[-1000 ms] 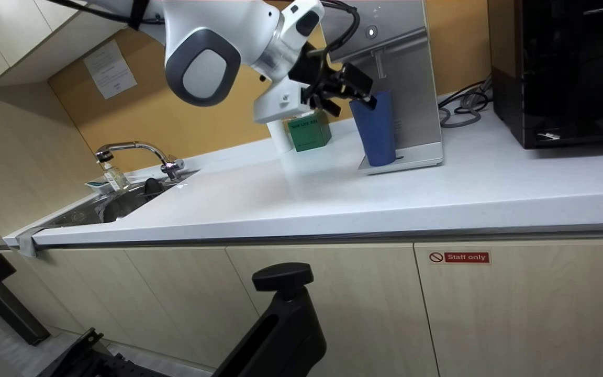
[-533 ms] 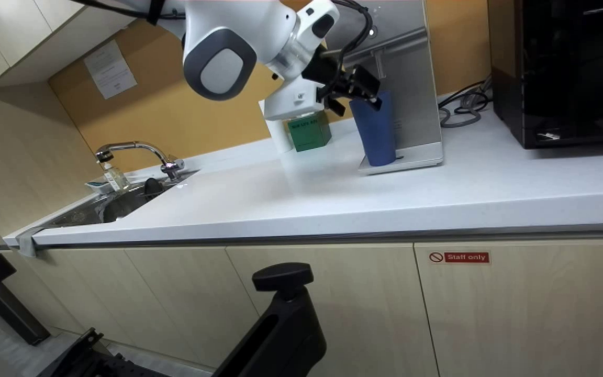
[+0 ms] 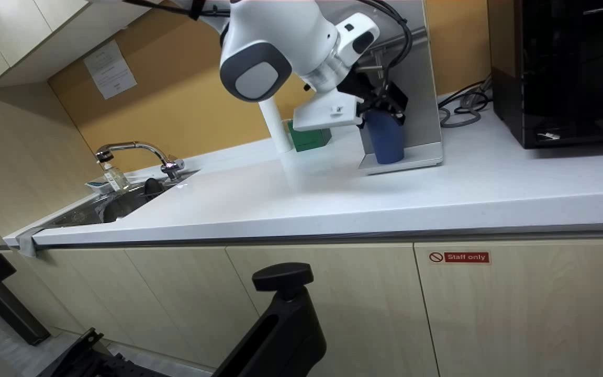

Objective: Pick up the blue cup and place it in front of the coffee maker

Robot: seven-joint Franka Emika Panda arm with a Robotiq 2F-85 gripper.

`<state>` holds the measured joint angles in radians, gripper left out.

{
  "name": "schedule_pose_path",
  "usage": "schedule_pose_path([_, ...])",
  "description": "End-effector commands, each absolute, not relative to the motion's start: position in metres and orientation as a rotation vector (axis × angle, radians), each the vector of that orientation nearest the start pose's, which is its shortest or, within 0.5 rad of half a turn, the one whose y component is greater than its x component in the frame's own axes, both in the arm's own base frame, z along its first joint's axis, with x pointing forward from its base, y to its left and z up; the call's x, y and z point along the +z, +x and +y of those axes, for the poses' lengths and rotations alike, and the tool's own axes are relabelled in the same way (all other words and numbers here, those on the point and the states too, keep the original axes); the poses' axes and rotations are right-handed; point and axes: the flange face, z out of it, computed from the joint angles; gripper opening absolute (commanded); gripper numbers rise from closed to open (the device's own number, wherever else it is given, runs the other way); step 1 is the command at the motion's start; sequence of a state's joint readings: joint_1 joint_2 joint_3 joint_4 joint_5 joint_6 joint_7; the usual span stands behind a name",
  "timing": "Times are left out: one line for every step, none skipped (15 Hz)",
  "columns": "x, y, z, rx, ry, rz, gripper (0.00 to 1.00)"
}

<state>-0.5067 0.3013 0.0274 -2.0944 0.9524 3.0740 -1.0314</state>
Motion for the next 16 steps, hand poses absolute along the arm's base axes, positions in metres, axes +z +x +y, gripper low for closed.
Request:
schedule_pose_path([0.320, 0.520, -0.353, -1.123, -3.000, 0.506, 1.00])
schedule_pose_path([0.316, 0.523, -0.354, -1.118, -3.002, 0.477, 1.00])
schedule_pose_path([0.312, 0.525, -0.354, -1.115, -3.001, 0.446, 1.00])
schedule_pose_path([0.310, 0.528, -0.354, -1.118, -3.007, 0.414, 1.00])
schedule_pose_path([0.308, 0.530, -0.353, -1.120, -3.011, 0.381, 1.00])
schedule_pose_path([0.307, 0.533, -0.352, -1.127, -3.026, 0.348, 1.00])
schedule_pose_path([0.305, 0.535, -0.351, -1.132, -3.033, 0.317, 1.00])
schedule_pose_path([0.304, 0.537, -0.350, -1.139, -3.046, 0.288, 1.00])
schedule_pose_path([0.304, 0.538, -0.349, -1.145, -3.059, 0.256, 1.00])
schedule_pose_path([0.303, 0.540, -0.348, -1.152, -3.069, 0.224, 1.00])
schedule_pose_path([0.303, 0.541, -0.347, -1.161, -3.081, 0.196, 1.00])
schedule_pose_path([0.303, 0.543, -0.346, -1.167, -3.086, 0.173, 1.00])
schedule_pose_path([0.304, 0.544, -0.346, -1.180, -3.088, 0.152, 1.00])
schedule_pose_path([0.304, 0.546, -0.345, -1.192, -3.087, 0.134, 1.00])
schedule_pose_path([0.305, 0.548, -0.345, -1.206, -3.086, 0.124, 1.00])
schedule_pose_path([0.306, 0.549, -0.346, -1.220, -3.086, 0.120, 1.00])
